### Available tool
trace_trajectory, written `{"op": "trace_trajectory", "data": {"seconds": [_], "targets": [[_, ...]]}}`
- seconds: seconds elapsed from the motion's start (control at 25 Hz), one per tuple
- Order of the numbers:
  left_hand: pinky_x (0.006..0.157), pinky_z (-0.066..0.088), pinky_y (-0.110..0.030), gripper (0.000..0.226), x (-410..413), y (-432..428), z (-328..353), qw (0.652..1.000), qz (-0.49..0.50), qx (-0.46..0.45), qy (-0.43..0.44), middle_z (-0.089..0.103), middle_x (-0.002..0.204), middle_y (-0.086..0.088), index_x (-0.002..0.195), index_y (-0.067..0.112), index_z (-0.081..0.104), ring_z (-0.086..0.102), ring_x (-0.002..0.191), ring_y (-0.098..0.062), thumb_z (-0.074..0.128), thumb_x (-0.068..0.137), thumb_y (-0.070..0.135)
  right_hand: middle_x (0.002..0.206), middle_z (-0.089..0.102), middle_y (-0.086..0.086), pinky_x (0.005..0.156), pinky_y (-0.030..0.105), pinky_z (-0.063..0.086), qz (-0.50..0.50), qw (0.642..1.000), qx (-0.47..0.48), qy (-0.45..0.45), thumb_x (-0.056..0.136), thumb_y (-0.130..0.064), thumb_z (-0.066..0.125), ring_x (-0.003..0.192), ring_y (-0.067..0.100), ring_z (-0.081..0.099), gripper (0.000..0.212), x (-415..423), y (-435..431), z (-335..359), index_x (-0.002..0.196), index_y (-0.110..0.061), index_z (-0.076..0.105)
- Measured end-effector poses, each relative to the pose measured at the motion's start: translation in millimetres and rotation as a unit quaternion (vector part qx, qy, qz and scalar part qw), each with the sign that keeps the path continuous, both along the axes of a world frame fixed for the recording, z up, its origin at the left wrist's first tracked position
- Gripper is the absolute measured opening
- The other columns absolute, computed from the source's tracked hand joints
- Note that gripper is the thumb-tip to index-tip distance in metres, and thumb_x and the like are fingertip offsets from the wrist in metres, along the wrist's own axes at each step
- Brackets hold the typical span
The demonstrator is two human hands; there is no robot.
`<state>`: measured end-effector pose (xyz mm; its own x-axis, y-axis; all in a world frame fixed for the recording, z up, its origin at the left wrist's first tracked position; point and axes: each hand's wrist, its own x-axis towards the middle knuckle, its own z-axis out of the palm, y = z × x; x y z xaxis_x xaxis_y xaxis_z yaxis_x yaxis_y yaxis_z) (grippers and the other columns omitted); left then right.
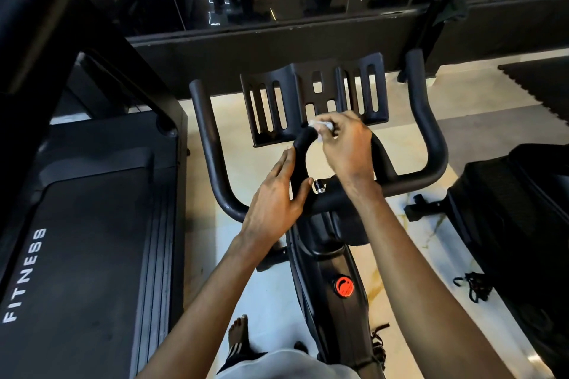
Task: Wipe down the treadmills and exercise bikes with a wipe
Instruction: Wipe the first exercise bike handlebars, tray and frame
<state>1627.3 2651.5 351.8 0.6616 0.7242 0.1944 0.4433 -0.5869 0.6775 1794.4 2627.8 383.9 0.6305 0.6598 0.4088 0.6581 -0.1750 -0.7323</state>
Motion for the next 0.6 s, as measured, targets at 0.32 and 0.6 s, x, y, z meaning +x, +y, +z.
{"op": "trace_trajectory", "data": {"seconds": [0.32, 0.6], "targets": [[0.109, 0.035, -0.026, 0.067, 15, 6, -1, 0.999, 0.027, 0.004, -0.02, 0.036, 0.16, 0.0, 0.16, 0.024, 0.019, 0.038, 0.143, -0.017, 0.051, 0.103, 0.034, 0.105, 0.067, -0.003, 0.076, -0.005, 0.037, -0.041, 0.998, 0.0, 0.04, 0.092, -0.018, 0.068, 0.087, 0.005, 0.066, 0.016, -2, 10, -4, 0.106, -0.019, 0.076], [0.11, 0.038, -0.03, 0.067, 14, 4, -1, 0.999, 0.031, 0.003, -0.013, 0.036, 0.16, 0.003, 0.16, 0.029, 0.016, 0.041, 0.141, -0.018, 0.05, 0.103, 0.038, 0.109, 0.069, 0.002, 0.088, 0.019, 0.056, -0.078, 0.996, -0.025, 0.02, 0.091, -0.016, 0.07, 0.092, 0.01, 0.069, 0.017, 38, -18, 3, 0.108, -0.017, 0.076]]}}
